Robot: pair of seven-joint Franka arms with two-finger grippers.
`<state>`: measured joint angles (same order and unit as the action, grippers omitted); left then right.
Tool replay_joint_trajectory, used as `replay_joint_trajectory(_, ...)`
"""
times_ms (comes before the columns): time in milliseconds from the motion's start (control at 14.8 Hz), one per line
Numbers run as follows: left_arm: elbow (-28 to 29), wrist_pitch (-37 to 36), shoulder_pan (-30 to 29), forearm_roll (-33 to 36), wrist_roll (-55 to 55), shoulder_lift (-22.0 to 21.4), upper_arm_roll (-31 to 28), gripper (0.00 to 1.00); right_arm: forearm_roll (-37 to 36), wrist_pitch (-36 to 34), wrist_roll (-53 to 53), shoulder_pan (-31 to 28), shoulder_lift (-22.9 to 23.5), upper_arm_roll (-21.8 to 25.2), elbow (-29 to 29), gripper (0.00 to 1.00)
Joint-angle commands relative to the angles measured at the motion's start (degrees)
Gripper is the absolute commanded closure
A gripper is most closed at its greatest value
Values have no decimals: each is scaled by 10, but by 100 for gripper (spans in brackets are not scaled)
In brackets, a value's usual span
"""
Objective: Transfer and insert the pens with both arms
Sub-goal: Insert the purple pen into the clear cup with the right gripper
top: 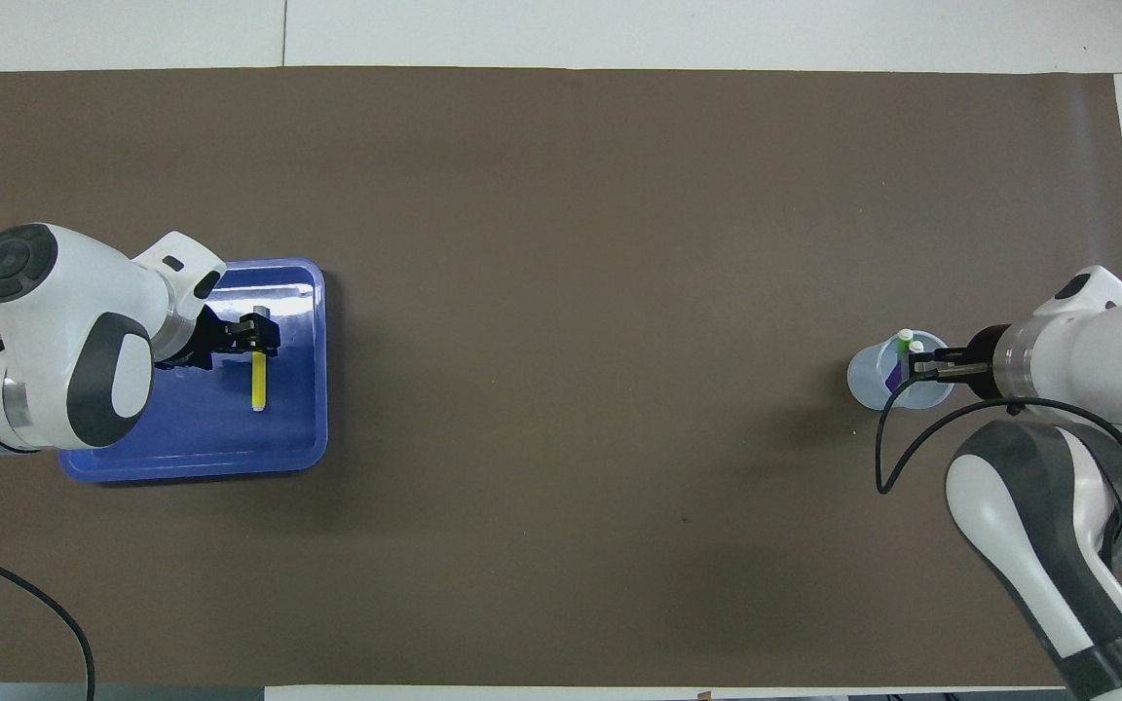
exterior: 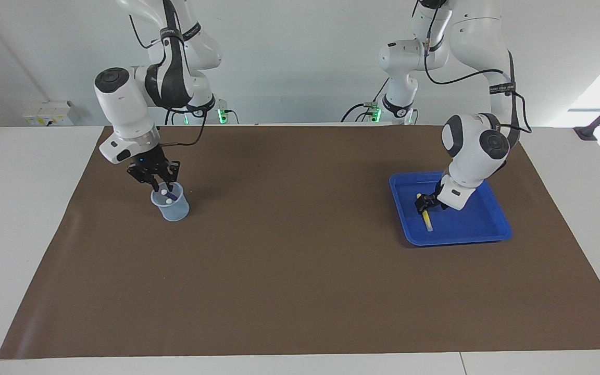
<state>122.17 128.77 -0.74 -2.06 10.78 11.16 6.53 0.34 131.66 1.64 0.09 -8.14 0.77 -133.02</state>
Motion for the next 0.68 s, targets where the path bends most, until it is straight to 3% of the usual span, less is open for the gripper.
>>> replay_joint_trajectory(0,11,17,2,12,-8,-2,-4,23,-10,-17,-6,-3,-4,-2,27,0)
replay_joint_trajectory(135,9,19,4,12,-13,9,-4,24,-10,-58,-7,-3,-3,-2,57,0)
replay_joint_trajectory(270,9,20,7,12,-14,10,-4,32,-10,-84,-8,-3,-3,-1,82,0)
replay_joint_trajectory(608,3,12,7,12,-14,10,-4,66,-11,-157,-10,-5,1,6,151,0)
